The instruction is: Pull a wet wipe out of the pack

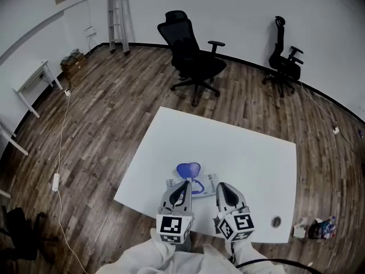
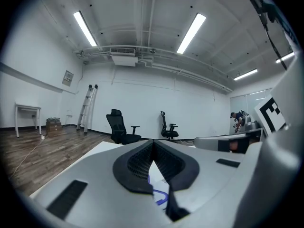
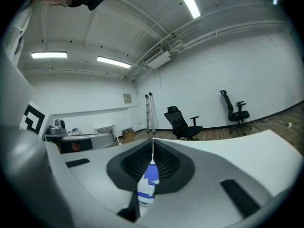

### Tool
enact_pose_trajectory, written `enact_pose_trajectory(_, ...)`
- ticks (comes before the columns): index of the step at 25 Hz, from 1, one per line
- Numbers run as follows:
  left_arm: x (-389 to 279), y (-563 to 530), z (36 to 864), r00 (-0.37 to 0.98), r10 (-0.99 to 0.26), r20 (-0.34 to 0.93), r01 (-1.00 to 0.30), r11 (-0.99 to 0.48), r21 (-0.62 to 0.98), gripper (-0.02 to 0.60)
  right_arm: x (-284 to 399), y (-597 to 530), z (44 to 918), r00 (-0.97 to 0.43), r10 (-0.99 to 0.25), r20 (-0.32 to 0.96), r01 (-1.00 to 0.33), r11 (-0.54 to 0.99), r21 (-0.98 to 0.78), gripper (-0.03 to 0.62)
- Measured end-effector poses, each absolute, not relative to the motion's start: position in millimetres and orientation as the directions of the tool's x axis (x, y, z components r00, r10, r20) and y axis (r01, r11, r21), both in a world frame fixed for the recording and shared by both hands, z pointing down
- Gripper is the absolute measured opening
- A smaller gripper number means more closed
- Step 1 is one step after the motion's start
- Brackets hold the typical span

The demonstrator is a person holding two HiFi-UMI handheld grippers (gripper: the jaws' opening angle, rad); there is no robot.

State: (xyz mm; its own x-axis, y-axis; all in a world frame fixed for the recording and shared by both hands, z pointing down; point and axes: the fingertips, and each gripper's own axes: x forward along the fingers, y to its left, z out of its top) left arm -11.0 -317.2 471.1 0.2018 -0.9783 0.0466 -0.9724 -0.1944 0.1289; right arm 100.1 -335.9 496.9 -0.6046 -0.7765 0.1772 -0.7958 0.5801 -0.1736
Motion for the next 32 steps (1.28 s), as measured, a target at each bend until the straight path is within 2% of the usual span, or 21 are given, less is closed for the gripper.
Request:
enact_pose_trajectory(6, -28.0, -322.2, 498.8, 0.127, -0.983, 0.130, -0.982, -0.106, 0.154, -0.003, 88.9, -345.6, 526.2, -0.664, -0.700, 0.261, -0.747, 0.635, -0.196, 0.009)
enact_pose_trajectory(10, -40.2, -317.5, 513.4, 0.071, -0.981, 0.179, -0.986, -0.042, 0.161, -0.003, 65.6, -338.2, 562.7, -0.734, -0.562, 0.381, -0.658, 0.727, -0.196, 0.012)
enact_pose_trajectory(15, -46.5, -310.5, 523.4, 0.017, -0.978, 0.209, -0.986, 0.018, 0.163, -0.003, 47.1, -330.9, 596.9, -0.785, -0.431, 0.446, -0.565, 0.793, -0.229, 0.103)
enact_pose_trajectory(21, -53.5, -299.6, 543.2, -0.017, -0.967, 0.253, -0.985, 0.060, 0.163, -0.003, 28.3, -334.1, 625.0, -0.792, -0.346, 0.502, -0.506, 0.833, -0.224, 0.161)
enact_pose_trajectory(32, -65.4, -297.1, 562.0, -0.041, -0.957, 0.288, -0.980, 0.095, 0.175, -0.003, 6.7, -344.1, 643.5, -0.750, -0.260, 0.608, -0.443, 0.880, -0.171, 0.160)
